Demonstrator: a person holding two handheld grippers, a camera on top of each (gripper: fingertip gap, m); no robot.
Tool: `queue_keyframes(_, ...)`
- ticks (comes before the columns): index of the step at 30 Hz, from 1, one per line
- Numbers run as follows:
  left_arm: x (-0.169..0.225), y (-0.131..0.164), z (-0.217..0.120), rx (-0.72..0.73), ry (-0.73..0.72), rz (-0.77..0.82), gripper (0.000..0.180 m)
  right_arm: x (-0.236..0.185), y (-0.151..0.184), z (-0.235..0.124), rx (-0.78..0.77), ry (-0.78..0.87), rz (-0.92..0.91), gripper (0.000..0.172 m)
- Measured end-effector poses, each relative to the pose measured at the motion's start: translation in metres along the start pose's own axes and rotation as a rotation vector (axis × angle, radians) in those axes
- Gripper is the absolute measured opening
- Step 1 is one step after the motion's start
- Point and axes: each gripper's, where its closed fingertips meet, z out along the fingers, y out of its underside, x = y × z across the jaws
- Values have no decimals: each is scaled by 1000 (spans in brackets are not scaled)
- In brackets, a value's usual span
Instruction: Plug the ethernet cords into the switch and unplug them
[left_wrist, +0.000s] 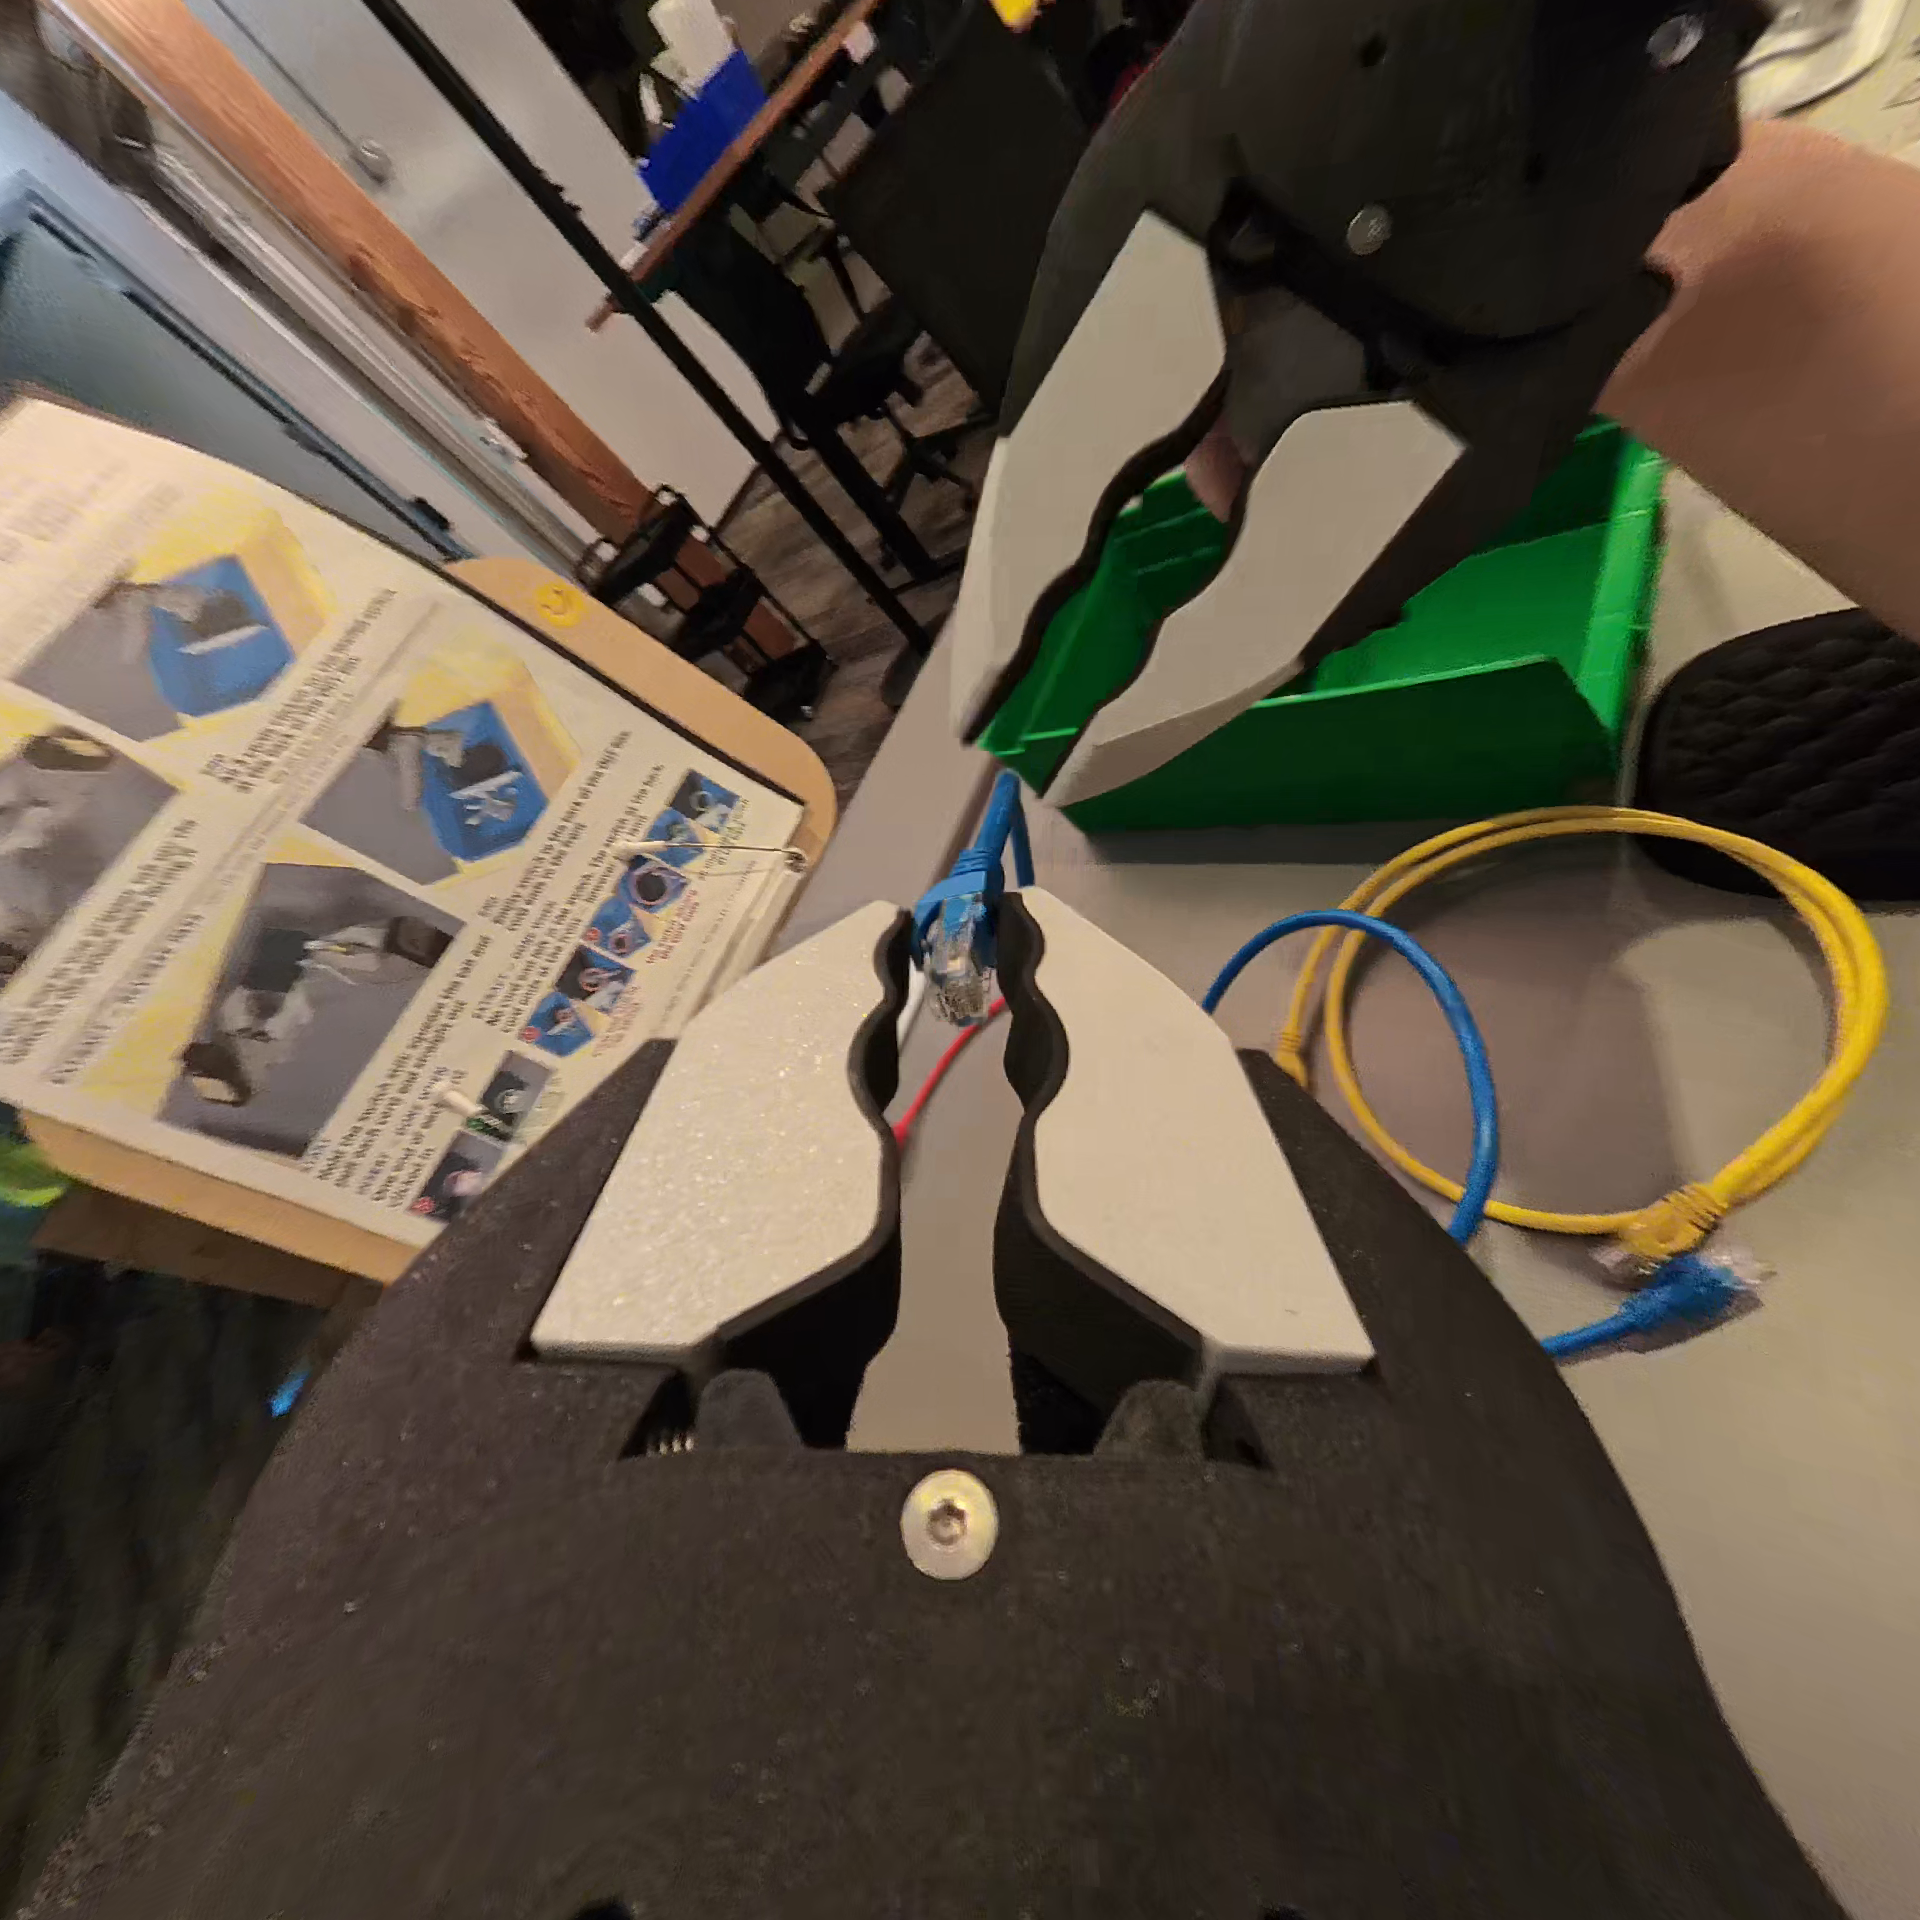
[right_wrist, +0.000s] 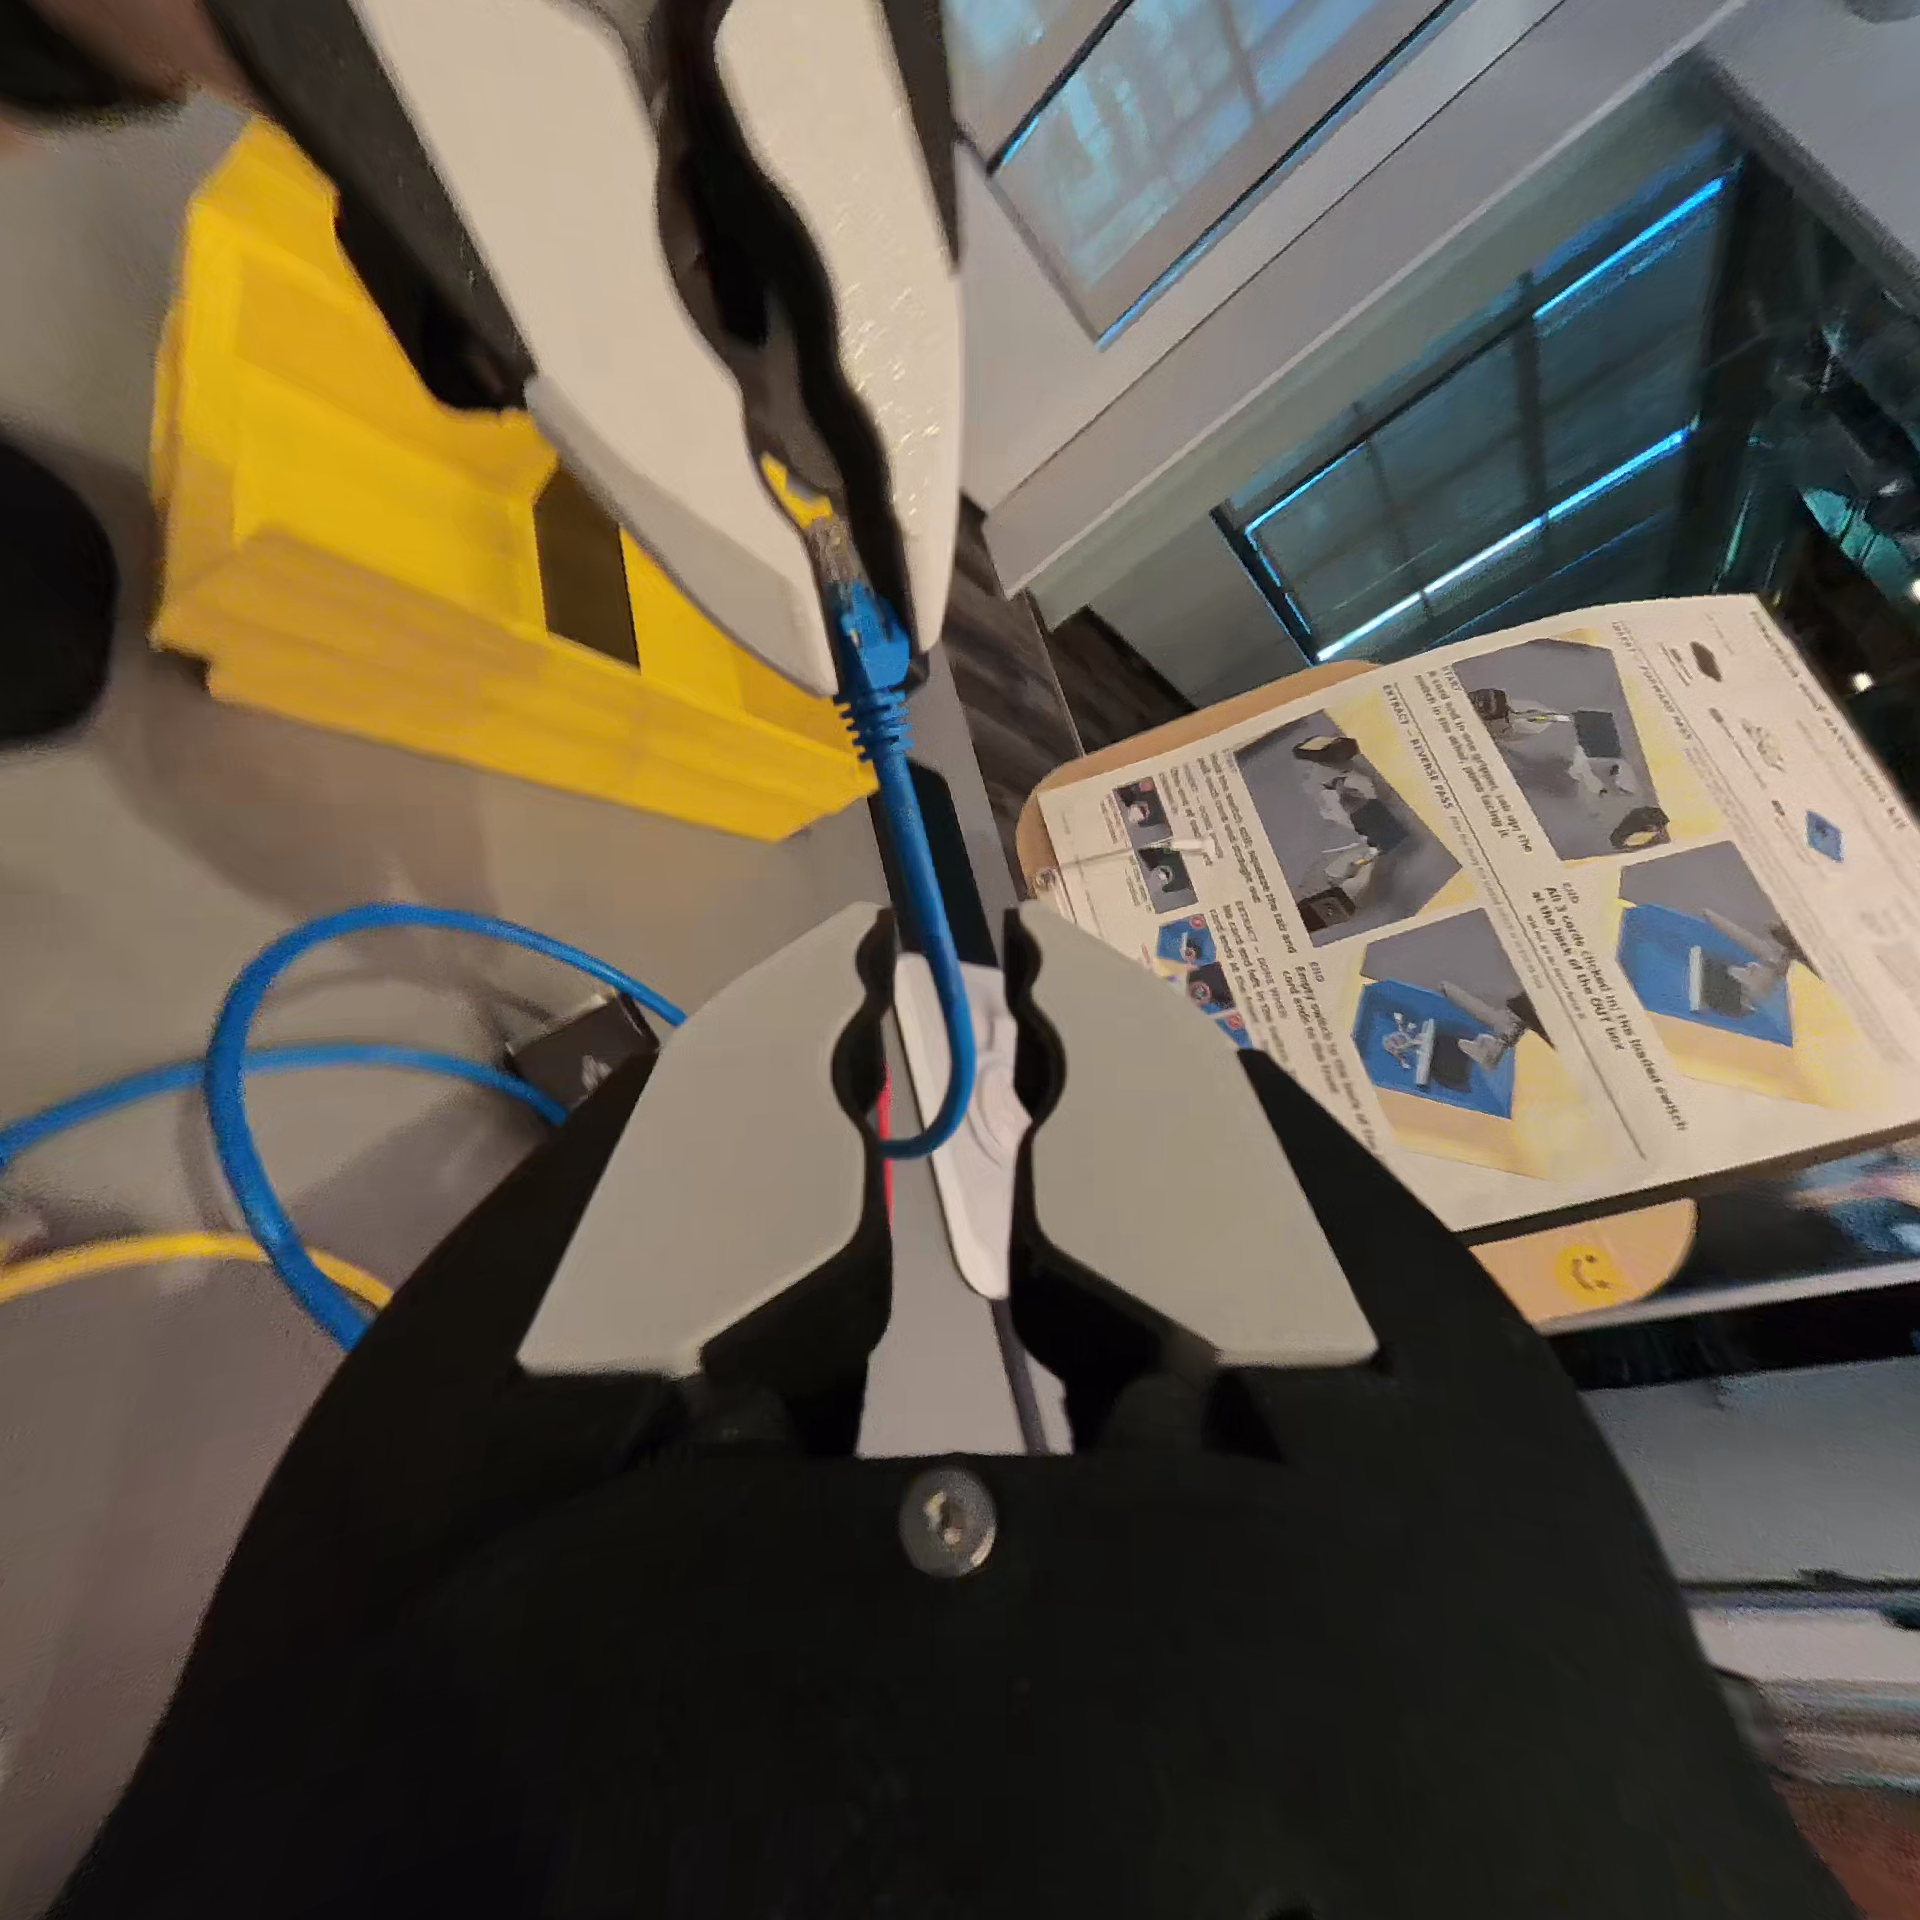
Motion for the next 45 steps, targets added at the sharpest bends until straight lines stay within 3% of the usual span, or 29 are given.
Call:
queue_keyframes(2,-7,1,-4,-13,-57,30,15,-4,-18,-8,120,-91,172,24)
queue_keyframes(3,-9,1,-5,-16,-67,34,15,-13,-34,-18,242,-230,306,21)
queue_keyframes(5,-14,3,-7,-16,-84,19,15,-39,-64,-45,474,-685,648,16)
queue_keyframes(7,-20,4,-10,-9,-102,14,15,-45,-61,-36,477,-943,961,18)
queue_keyframes(12,-25,4,-16,4,-120,12,15,-50,-40,41,438,-955,1383,37)
queue_keyframes(16,-22,0,-17,17,-118,45,15,-27,-48,44,661,-975,1556,39)
queue_keyframes(20,-14,-4,-20,48,-66,56,14,-16,-58,23,830,-1097,1578,39)
queue_keyframes(21,-13,-5,-21,54,-59,59,15,-14,-58,21,837,-1121,1599,39)
queue_keyframes(24,-6,-6,-21,69,-21,78,15,-19,-57,22,810,-1110,1565,16)
queue_keyframes(28,0,-5,-23,73,16,94,15,-22,-59,20,802,-1117,1523,13)
queue_keyframes(30,-4,-4,-24,76,35,-27,31,-16,-58,20,824,-975,1416,12)
queue_keyframes(33,-11,-6,-29,121,151,-342,55,0,-53,16,846,-579,1087,12)
queue_keyframes(36,-15,-13,-35,245,301,-568,40,4,-57,-1,868,-263,706,12)
queue_keyframes(40,-6,-19,-34,319,397,-556,28,3,-67,-16,892,-134,508,12)
queue_keyframes(45,3,-35,-36,399,384,-446,21,-5,-73,-22,893,-137,396,13)
